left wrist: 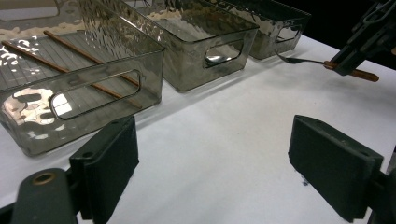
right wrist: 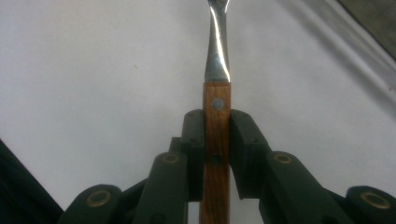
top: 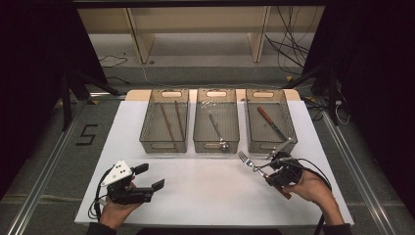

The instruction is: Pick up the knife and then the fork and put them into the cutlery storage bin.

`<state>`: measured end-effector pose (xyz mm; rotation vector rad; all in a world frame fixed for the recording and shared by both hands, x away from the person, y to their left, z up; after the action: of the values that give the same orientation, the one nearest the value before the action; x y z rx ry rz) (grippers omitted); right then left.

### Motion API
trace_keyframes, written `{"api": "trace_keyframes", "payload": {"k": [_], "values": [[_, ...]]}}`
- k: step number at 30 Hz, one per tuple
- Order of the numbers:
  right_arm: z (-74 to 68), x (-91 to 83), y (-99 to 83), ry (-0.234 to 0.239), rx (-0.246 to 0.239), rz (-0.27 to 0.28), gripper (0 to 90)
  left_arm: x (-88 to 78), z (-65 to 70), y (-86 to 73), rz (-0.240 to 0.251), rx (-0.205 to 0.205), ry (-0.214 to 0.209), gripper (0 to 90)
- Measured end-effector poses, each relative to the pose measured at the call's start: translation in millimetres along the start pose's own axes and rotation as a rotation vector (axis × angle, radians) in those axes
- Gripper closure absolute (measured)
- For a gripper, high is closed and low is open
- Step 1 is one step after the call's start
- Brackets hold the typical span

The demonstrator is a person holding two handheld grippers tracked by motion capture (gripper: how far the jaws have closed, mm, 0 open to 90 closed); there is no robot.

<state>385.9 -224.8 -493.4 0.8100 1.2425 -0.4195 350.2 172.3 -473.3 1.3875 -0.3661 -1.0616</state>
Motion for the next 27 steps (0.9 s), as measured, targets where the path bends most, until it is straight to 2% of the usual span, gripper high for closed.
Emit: {"api": "trace_keyframes", "payload": {"k": [15,21,27], "values": [[6.8,-15.8,5.4,0.012,0.035,0.097,77.2,0.5,-0.2,-0.1,-0.002,0.000,0.001,15.5],[12.9,-21.5,10.8,0.003,0.081,0.172,77.2,0.5,0.0,-0.1,-0.001,0.001,0.002,15.5],[17.7,-24.6,13.0,-0.004,0.105,0.203,77.2,0.3,-0.5,-0.2,-0.001,-0.003,0.002,15.5]]}}
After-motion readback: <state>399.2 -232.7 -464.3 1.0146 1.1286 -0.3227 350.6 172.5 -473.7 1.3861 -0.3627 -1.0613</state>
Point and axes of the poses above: each handheld gripper's, and its own axes: x roughly forward along the jaws, y roughly out of its top, z roughly to its right, the point moved 7 cm from there along x, roughly forward along the jaws, and after that the axes turned 9 degrees about -y, right-handed, at the moved point
